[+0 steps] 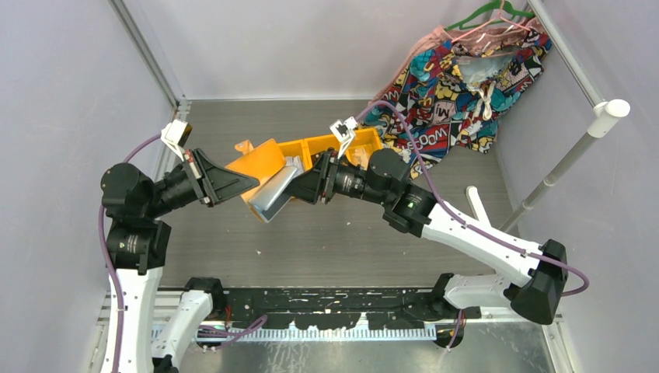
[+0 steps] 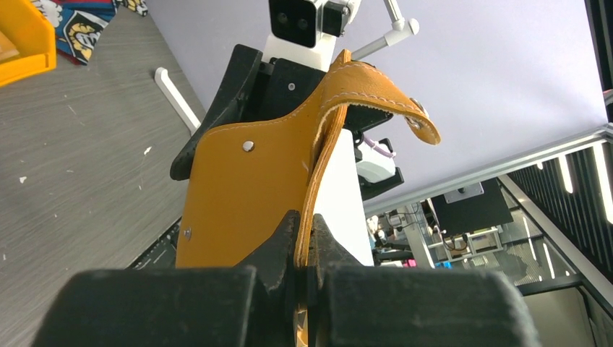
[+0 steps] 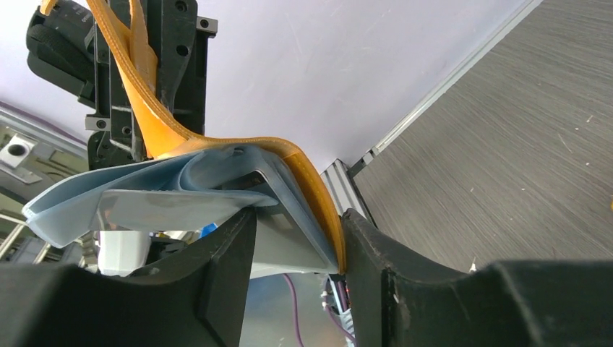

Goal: Take the credit cards out of the card holder
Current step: Remove the credit card from the card holder.

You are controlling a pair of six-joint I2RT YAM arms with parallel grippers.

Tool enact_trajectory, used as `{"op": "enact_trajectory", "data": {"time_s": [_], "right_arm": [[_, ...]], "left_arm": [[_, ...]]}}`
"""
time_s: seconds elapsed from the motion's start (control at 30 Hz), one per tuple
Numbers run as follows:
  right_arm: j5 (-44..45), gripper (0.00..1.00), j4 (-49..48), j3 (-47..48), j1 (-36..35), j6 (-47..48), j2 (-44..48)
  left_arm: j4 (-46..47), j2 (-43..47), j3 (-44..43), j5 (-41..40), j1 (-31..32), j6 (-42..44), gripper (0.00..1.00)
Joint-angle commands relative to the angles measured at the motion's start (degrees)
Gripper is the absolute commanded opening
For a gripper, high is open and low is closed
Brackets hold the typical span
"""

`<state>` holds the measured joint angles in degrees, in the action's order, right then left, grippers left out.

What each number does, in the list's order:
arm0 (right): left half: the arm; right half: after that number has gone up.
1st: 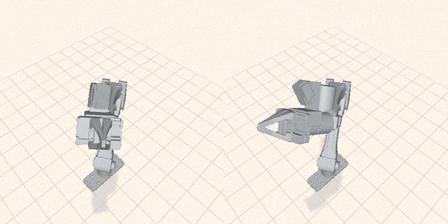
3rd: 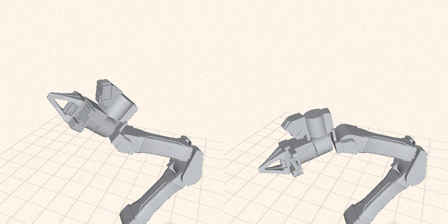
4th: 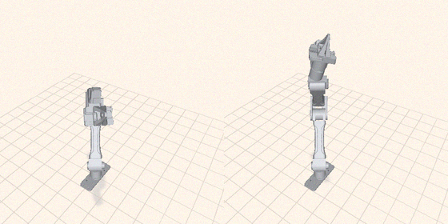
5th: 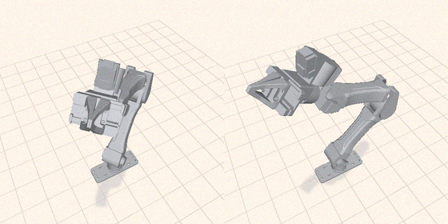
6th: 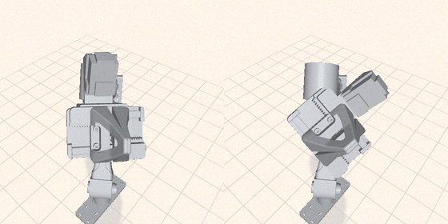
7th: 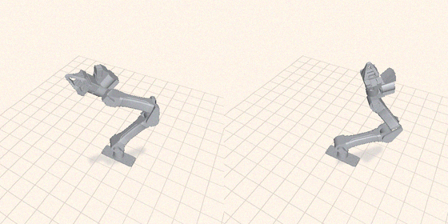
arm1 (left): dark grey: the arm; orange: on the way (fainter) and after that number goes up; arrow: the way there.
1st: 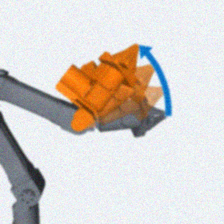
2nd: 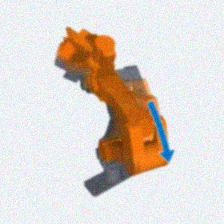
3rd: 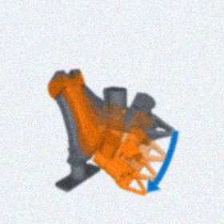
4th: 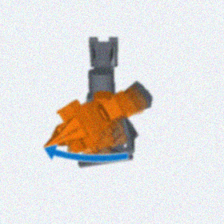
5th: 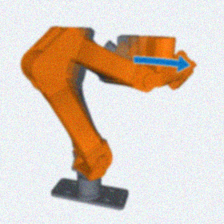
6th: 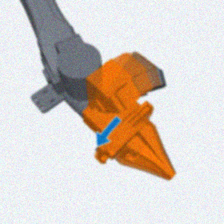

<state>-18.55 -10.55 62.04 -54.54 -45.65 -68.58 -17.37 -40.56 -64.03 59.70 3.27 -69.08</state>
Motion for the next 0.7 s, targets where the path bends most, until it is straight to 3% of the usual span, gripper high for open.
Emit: {"op": "enact_trajectory", "data": {"time_s": [0.0, 0.27, 0.5, 0.67], "right_arm": [[-3.21, 0.53, -10.43, 3.14, -0.45, -3.15, 0.39], [-12.95, 0.58, -13.83, 2.08, -0.55, -6.18, 0.9], [-13.04, 0.58, -16.29, 1.55, -0.74, -9.15, 0.19], [-12.6, 0.51, -18.89, 1.66, -0.8, -12.61, -1.05]], "left_arm": [[0.97, 0.3, -0.01, 2.35, 0.44, -0.74, 0.0], [-0.35, 0.21, 0.04, 0.81, 0.47, 0.25, 0.0], [-0.61, 0.04, -0.44, 0.54, 0.44, 0.85, 0.0], [-1.64, 0.11, -0.66, 0.26, 0.43, 1.97, 0.0]]}}
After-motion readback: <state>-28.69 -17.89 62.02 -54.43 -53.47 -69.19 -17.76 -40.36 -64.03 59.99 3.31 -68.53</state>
